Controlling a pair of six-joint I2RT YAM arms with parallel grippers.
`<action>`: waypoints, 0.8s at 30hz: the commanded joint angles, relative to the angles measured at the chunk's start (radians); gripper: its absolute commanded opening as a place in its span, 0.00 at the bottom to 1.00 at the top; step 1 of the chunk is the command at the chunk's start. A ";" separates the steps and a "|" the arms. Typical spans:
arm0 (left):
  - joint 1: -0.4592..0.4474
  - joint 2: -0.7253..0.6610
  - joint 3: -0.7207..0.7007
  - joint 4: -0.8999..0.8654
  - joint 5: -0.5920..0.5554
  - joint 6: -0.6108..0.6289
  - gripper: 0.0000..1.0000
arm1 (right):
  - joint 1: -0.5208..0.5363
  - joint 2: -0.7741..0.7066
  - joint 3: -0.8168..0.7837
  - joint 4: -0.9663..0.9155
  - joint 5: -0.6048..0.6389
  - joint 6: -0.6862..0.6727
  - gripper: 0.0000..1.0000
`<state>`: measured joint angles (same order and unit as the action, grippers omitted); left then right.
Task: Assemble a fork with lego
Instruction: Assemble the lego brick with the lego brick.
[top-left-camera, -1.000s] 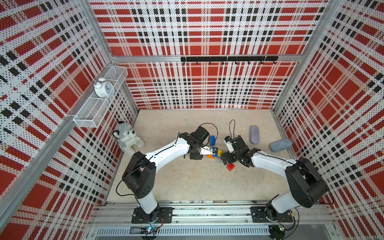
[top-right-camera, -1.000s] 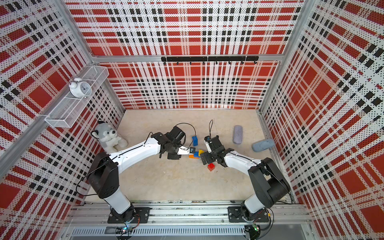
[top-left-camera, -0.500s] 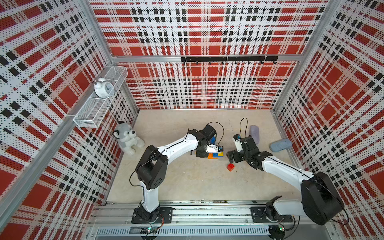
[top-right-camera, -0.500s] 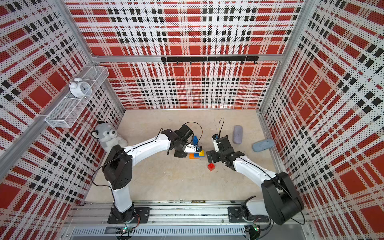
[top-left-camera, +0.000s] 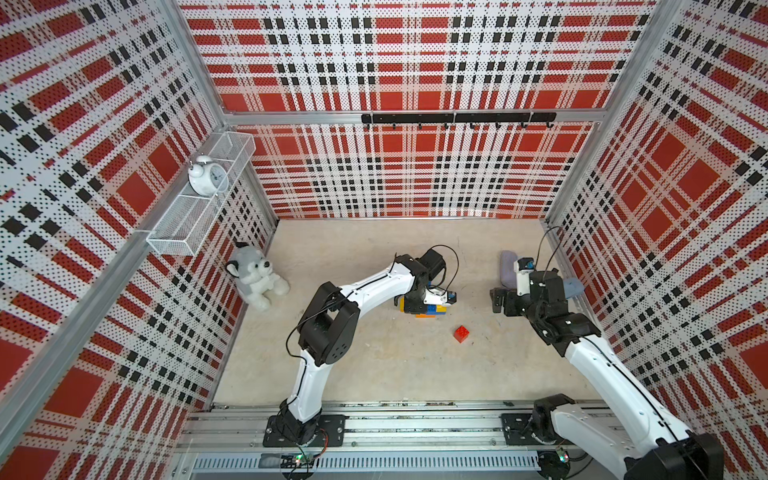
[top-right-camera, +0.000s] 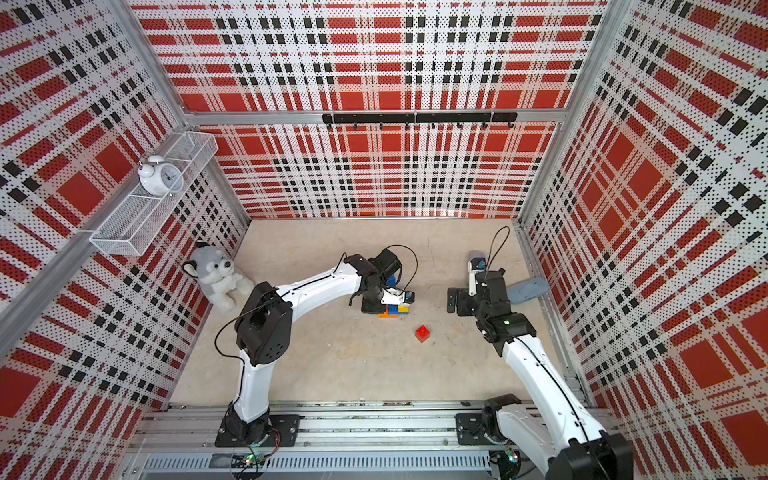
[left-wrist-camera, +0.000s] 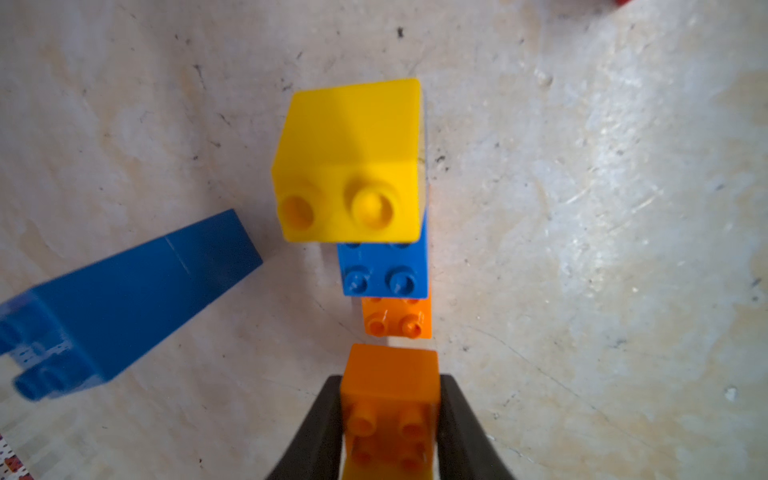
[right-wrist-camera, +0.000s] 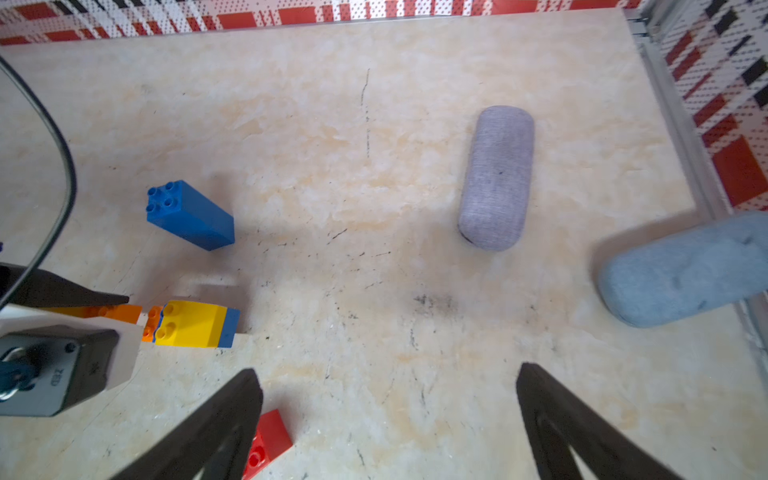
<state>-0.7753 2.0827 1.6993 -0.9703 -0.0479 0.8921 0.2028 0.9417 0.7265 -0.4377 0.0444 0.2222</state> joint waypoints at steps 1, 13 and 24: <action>-0.011 0.033 0.044 -0.045 0.015 -0.012 0.17 | -0.011 -0.028 0.016 -0.051 0.003 -0.002 1.00; -0.015 0.086 0.099 -0.076 0.011 -0.018 0.14 | -0.014 -0.041 0.007 -0.062 0.020 -0.009 1.00; -0.022 0.114 0.134 -0.094 0.018 -0.018 0.14 | -0.017 -0.044 -0.006 -0.059 0.019 -0.012 1.00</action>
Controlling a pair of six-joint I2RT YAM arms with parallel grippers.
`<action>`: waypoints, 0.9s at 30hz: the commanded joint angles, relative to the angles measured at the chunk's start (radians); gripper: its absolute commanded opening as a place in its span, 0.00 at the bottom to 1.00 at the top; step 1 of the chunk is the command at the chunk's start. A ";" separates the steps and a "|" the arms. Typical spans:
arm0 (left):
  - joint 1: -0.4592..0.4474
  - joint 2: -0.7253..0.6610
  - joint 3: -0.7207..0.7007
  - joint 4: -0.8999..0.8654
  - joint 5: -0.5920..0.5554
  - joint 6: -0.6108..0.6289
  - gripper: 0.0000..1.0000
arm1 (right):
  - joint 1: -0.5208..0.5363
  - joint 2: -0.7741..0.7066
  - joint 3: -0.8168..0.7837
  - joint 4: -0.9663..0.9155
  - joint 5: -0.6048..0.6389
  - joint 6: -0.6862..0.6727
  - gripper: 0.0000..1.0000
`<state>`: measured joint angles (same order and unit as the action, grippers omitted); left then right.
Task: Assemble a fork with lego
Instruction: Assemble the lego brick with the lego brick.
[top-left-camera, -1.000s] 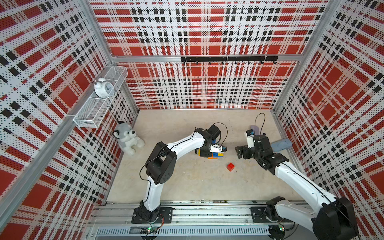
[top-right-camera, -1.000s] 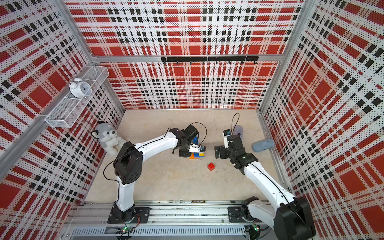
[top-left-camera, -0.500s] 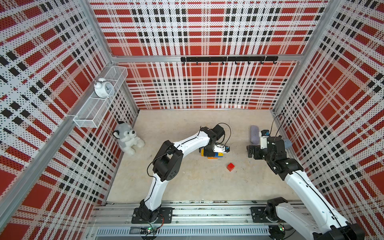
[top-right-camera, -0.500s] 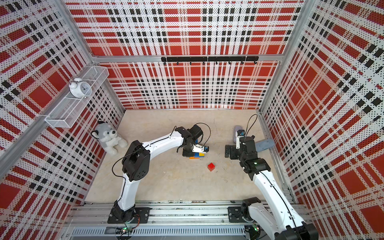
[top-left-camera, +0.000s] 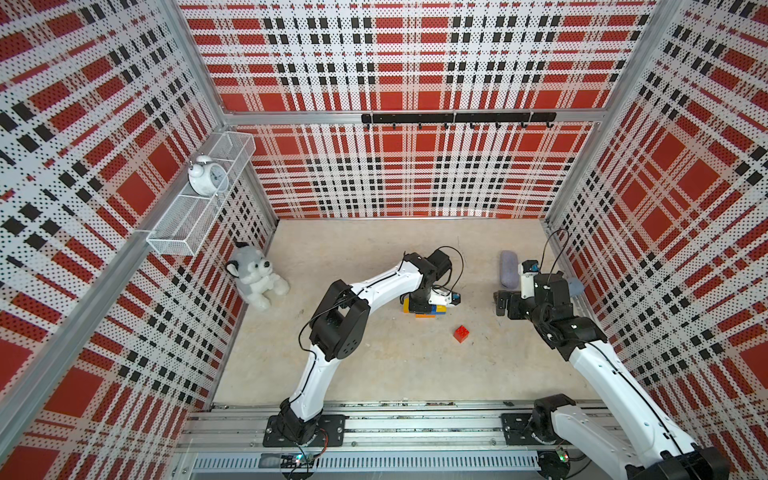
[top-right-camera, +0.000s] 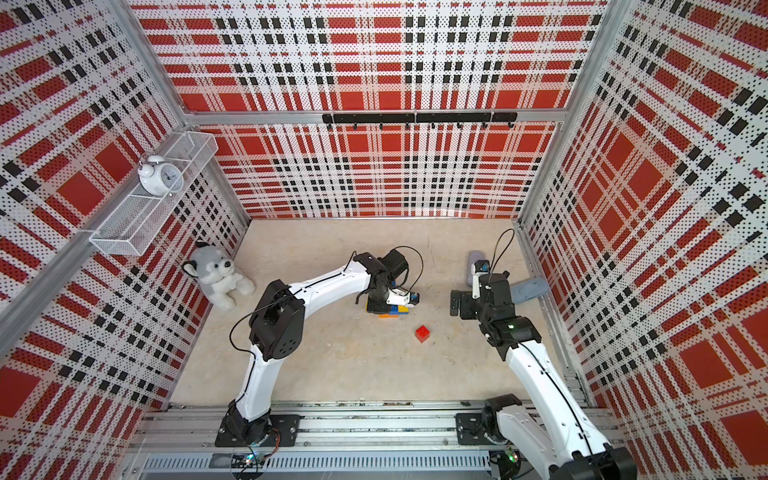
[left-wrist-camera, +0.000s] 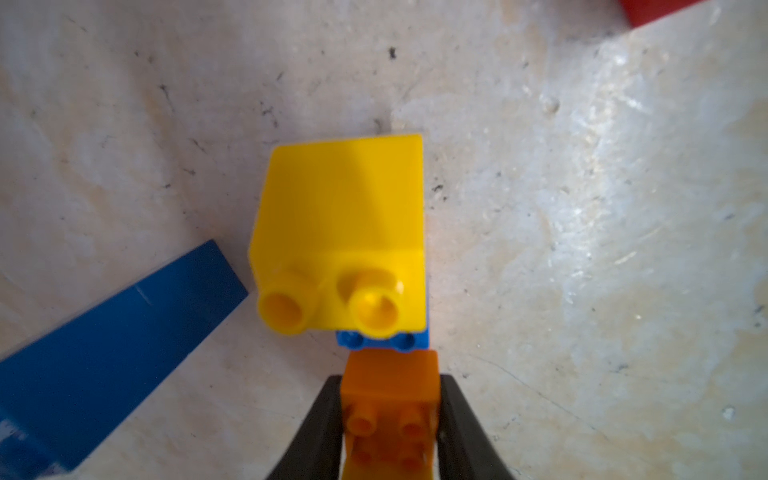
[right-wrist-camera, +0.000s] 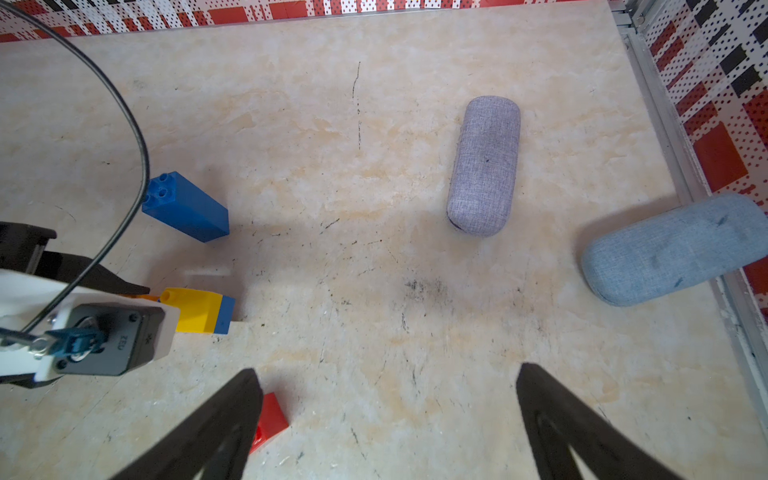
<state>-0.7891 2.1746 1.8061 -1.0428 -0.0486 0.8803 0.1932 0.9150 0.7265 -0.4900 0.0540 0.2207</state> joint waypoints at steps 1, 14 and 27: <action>-0.010 0.024 0.031 -0.023 0.018 -0.007 0.15 | -0.008 -0.017 -0.006 -0.007 0.010 -0.011 1.00; -0.016 0.069 0.075 -0.054 -0.011 -0.035 0.15 | -0.009 -0.016 -0.014 -0.006 0.009 -0.014 1.00; -0.024 0.100 0.087 -0.063 0.001 -0.044 0.15 | -0.011 0.004 -0.020 0.005 -0.002 -0.020 1.00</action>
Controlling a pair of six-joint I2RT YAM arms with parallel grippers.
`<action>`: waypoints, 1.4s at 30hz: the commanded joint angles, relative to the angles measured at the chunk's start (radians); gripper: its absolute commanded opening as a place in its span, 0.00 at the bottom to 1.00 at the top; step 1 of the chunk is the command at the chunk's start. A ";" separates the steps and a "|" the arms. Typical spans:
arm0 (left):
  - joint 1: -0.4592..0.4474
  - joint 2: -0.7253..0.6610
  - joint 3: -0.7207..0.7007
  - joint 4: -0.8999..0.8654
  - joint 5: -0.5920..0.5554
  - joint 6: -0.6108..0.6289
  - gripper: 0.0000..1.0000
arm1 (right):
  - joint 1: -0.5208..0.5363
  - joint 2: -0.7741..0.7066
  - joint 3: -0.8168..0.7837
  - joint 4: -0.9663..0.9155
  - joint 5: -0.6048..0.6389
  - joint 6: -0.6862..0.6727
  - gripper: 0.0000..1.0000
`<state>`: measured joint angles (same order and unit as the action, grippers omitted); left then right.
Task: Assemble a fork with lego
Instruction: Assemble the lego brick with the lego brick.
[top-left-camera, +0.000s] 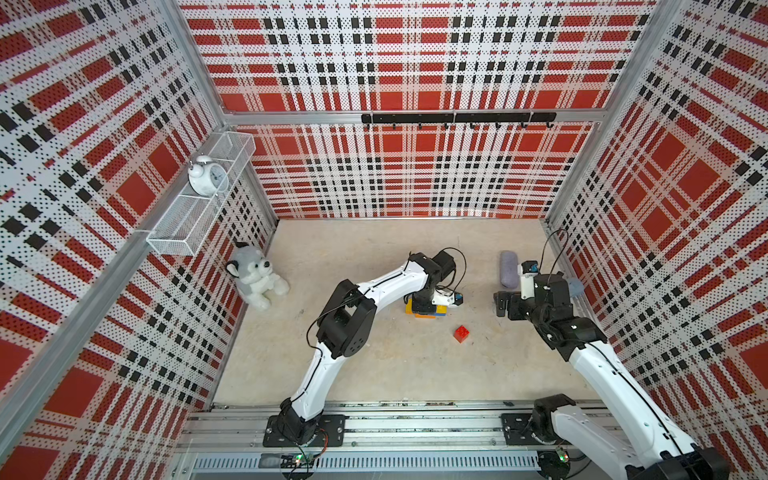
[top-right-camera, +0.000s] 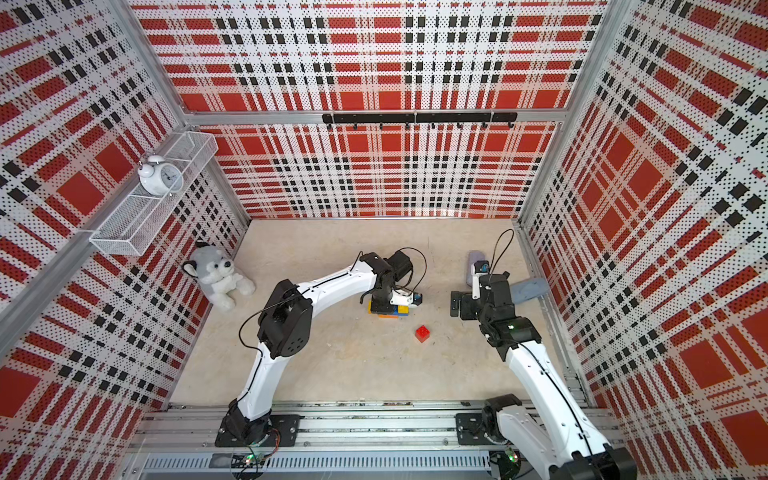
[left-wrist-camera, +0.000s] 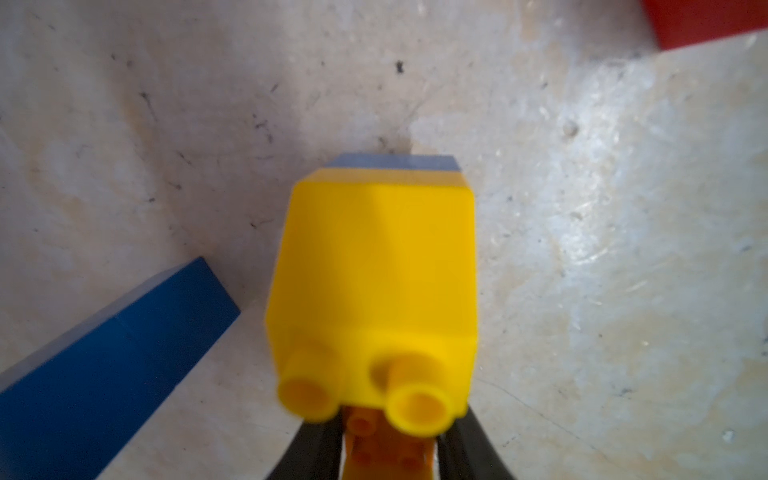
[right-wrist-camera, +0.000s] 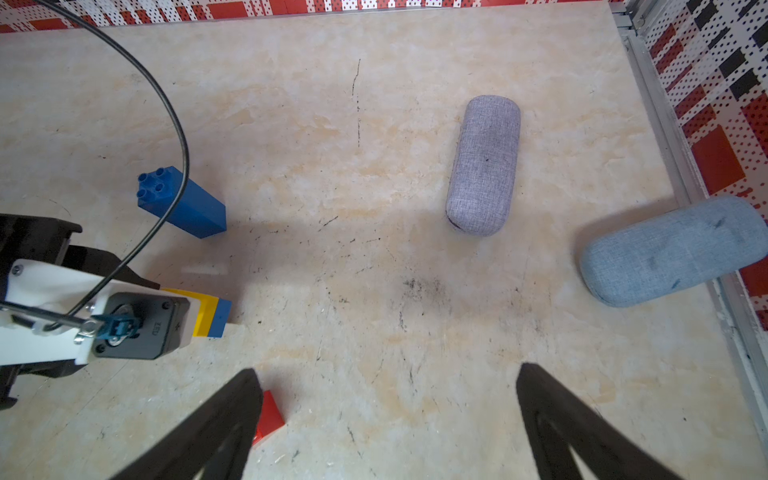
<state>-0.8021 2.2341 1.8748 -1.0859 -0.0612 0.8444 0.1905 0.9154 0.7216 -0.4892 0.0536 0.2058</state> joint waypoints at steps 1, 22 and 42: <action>-0.012 0.045 0.019 -0.020 0.013 -0.011 0.15 | -0.008 0.005 -0.015 0.007 -0.003 -0.005 1.00; -0.039 0.114 -0.037 -0.020 0.006 -0.068 0.13 | -0.010 0.012 -0.022 0.005 -0.008 0.002 1.00; -0.057 0.141 -0.077 0.050 -0.035 -0.108 0.13 | -0.010 -0.004 0.010 -0.027 -0.006 0.016 1.00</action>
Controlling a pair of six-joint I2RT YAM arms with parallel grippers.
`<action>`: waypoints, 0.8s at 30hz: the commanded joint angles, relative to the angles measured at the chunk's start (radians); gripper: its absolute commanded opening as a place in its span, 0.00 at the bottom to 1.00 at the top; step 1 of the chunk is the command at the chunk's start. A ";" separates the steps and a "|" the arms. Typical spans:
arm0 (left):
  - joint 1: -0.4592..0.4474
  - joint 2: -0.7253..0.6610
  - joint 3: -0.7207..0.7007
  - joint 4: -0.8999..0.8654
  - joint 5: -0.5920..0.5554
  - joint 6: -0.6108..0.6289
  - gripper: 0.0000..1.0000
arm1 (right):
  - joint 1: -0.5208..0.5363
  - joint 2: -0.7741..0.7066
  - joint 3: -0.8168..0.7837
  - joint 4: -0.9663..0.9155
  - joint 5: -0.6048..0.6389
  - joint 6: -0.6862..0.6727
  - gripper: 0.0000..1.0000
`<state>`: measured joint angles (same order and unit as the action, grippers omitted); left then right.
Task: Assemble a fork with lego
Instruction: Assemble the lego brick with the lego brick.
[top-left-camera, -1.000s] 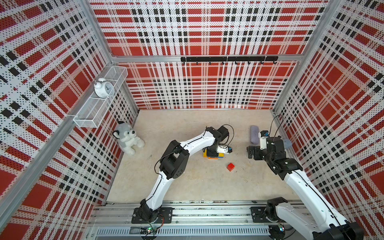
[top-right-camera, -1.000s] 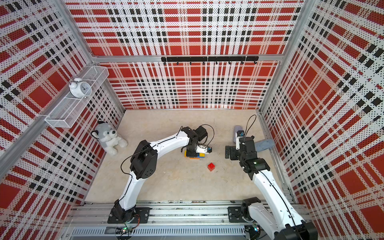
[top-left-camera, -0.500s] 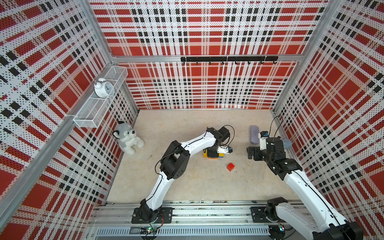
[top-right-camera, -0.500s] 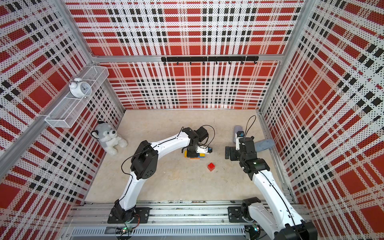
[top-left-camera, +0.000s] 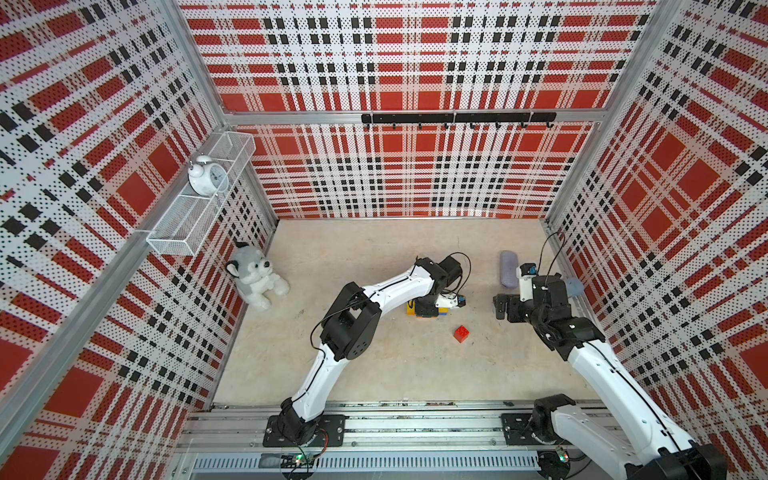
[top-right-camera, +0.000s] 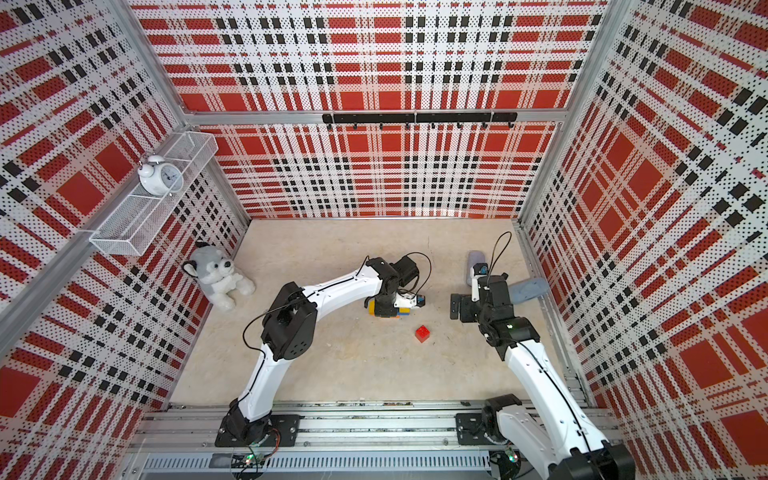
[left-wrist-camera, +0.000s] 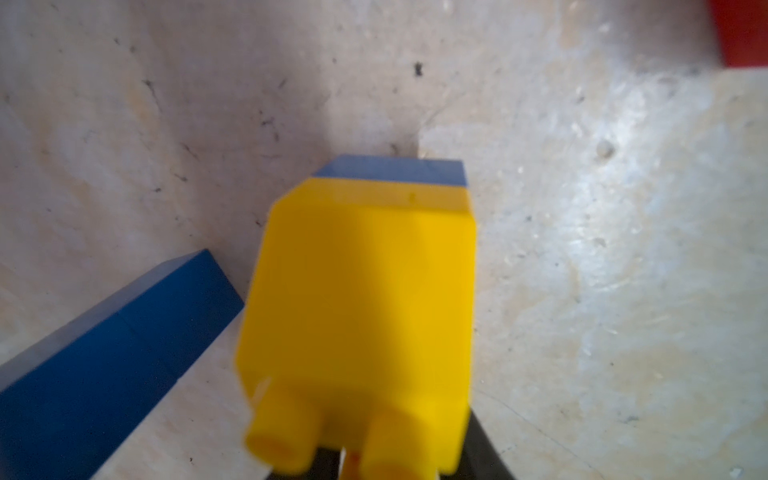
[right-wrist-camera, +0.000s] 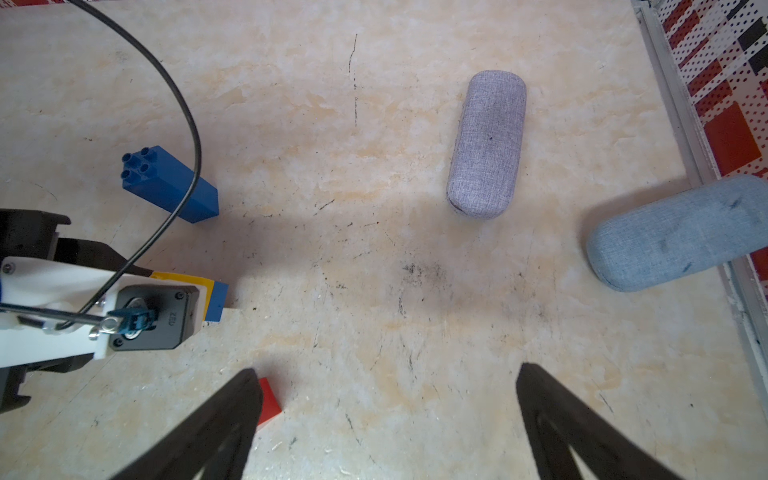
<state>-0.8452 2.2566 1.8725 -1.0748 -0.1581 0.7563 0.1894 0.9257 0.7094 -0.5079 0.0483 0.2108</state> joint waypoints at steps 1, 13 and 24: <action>-0.012 0.115 -0.073 0.039 0.066 -0.018 0.14 | -0.008 -0.015 0.024 -0.010 -0.001 0.010 1.00; 0.020 0.103 0.001 -0.022 0.072 0.008 0.39 | -0.008 -0.037 0.024 -0.022 0.005 0.019 1.00; 0.021 0.052 0.089 -0.052 0.079 0.007 0.53 | -0.008 -0.033 0.025 -0.023 -0.002 0.027 1.00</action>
<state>-0.8261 2.3203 1.9236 -1.1057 -0.1005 0.7628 0.1894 0.9035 0.7097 -0.5270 0.0479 0.2283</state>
